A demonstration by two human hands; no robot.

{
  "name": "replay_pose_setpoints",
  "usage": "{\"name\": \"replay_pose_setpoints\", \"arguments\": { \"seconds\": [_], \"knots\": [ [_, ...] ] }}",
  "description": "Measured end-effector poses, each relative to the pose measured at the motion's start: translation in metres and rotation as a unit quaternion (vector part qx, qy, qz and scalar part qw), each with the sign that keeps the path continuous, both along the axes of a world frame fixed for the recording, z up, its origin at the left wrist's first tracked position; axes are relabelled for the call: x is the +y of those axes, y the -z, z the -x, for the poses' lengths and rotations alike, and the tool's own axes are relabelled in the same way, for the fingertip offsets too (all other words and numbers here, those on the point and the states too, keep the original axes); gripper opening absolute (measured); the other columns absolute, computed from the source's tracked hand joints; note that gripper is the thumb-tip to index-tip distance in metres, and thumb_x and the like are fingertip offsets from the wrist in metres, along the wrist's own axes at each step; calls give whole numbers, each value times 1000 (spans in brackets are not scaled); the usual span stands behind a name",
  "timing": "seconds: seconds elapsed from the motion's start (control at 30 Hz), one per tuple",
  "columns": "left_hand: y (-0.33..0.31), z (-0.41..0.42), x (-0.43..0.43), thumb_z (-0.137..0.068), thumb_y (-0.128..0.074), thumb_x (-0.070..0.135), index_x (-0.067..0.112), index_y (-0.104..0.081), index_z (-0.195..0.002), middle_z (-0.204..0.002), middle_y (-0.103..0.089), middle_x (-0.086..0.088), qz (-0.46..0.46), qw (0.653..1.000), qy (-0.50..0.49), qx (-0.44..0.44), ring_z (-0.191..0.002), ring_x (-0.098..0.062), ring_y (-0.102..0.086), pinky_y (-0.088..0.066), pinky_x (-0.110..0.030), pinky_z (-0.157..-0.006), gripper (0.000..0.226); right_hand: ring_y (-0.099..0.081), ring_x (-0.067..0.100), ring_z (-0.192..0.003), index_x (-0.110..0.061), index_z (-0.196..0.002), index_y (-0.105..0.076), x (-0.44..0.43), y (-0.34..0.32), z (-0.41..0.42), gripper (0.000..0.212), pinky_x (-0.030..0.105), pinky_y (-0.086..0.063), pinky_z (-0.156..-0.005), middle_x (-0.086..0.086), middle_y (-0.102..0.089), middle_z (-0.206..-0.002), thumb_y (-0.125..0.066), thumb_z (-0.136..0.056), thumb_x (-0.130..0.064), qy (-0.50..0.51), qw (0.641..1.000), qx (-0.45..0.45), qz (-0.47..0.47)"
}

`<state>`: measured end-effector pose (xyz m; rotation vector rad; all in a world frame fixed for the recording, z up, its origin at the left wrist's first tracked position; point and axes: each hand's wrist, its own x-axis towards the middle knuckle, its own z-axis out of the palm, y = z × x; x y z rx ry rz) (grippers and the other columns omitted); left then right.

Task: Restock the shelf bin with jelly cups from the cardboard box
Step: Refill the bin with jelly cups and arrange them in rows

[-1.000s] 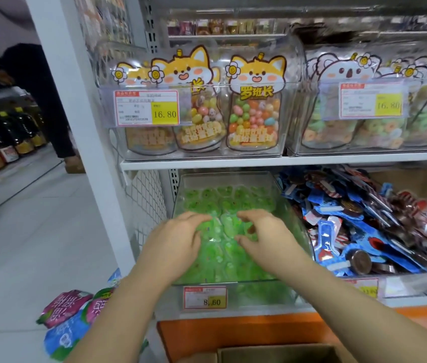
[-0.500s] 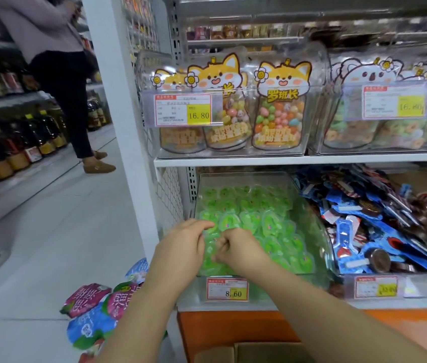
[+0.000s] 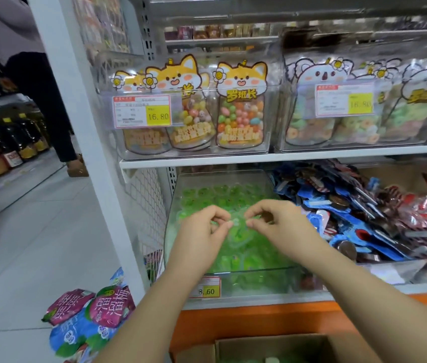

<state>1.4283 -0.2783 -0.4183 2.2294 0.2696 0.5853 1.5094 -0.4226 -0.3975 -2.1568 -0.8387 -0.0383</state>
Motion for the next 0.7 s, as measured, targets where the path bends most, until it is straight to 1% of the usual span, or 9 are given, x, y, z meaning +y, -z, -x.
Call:
{"name": "replay_pose_setpoints", "arguments": {
  "seconds": [0.13, 0.23, 0.3, 0.33, 0.4, 0.47, 0.53, 0.6, 0.7],
  "knots": [
    [-2, -42, -22, -87, -61, 4, 18, -61, -76, -62, -64, 5, 196, 980, -19, 9, -46, 2, -55, -45, -14, -54, 18, -54, 4, -70, -21, -96, -66, -47, 1, -16, 15, 5, -40, -62, -15, -62, -80, -67, -84, -11, 83, 992, 28, -89],
    [-1, -80, -30, -88, -56, 0, 13, -63, -74, -51, -63, 3, 308, 949, -36, 65, -40, -2, -53, -44, -14, -48, 20, -55, -4, -64, -21, -95, -66, -73, 19, -23, 14, 13, -48, -63, -9, -65, -88, -64, -87, -10, 107, 988, 70, -83],
    [1, -102, -30, -85, -57, -1, 16, -66, -57, -44, -61, 4, 289, 951, -57, 93, -45, -10, -53, -46, -21, -57, 35, -59, 6, -69, -21, -94, -66, -79, 28, -28, 12, 18, -50, -66, 0, -68, -91, -65, -87, -11, 98, 991, 81, -48],
    [3, -112, -29, -82, -58, -1, 18, -67, -46, -43, -60, 4, 262, 956, -72, 109, -50, -15, -55, -48, -25, -63, 42, -60, 13, -72, -21, -94, -66, -79, 31, -31, 11, 17, -49, -65, 2, -68, -90, -66, -86, -13, 89, 992, 84, -40],
    [5, -126, -29, -79, -59, 2, 19, -63, -37, -50, -64, -2, 209, 963, -97, 138, -59, -21, -57, -50, -30, -69, 46, -58, 11, -71, -24, -94, -65, -78, 33, -36, 11, 10, -46, -62, 0, -65, -86, -66, -86, -15, 78, 993, 85, -36],
    [6, -135, -30, -76, -62, 4, 15, -63, -46, -69, -71, -14, 178, 966, -109, 152, -62, -21, -58, -50, -30, -70, 32, -53, 5, -67, -30, -90, -61, -77, 34, -39, 15, 6, -40, -59, 0, -63, -82, -66, -86, -16, 71, 993, 83, -37],
    [8, -141, -29, -77, -64, 4, 13, -62, -56, -77, -71, -19, 180, 964, -107, 164, -63, -22, -57, -52, -35, -72, 24, -52, 3, -69, -31, -89, -60, -76, 36, -41, 16, 6, -39, -62, -4, -62, -78, -65, -86, -17, 66, 994, 80, -33],
    [12, -146, -27, -80, -64, 0, 14, -60, -63, -66, -70, -14, 187, 962, -98, 175, -58, -21, -55, -51, -36, -71, 22, -53, 3, -72, -27, -96, -64, -76, 35, -41, 14, 11, -40, -68, -14, -56, -76, -65, -86, -17, 65, 994, 83, -29],
    [16, -148, -21, -84, -58, -4, 12, -60, -88, -43, -61, -1, 223, 955, -91, 171, -43, -13, -51, -45, -21, -52, 18, -55, 6, -77, -24, -100, -65, -77, 33, -40, 15, 10, -41, -67, -7, -59, -81, -65, -86, -18, 68, 994, 86, -30]
  ]
}}
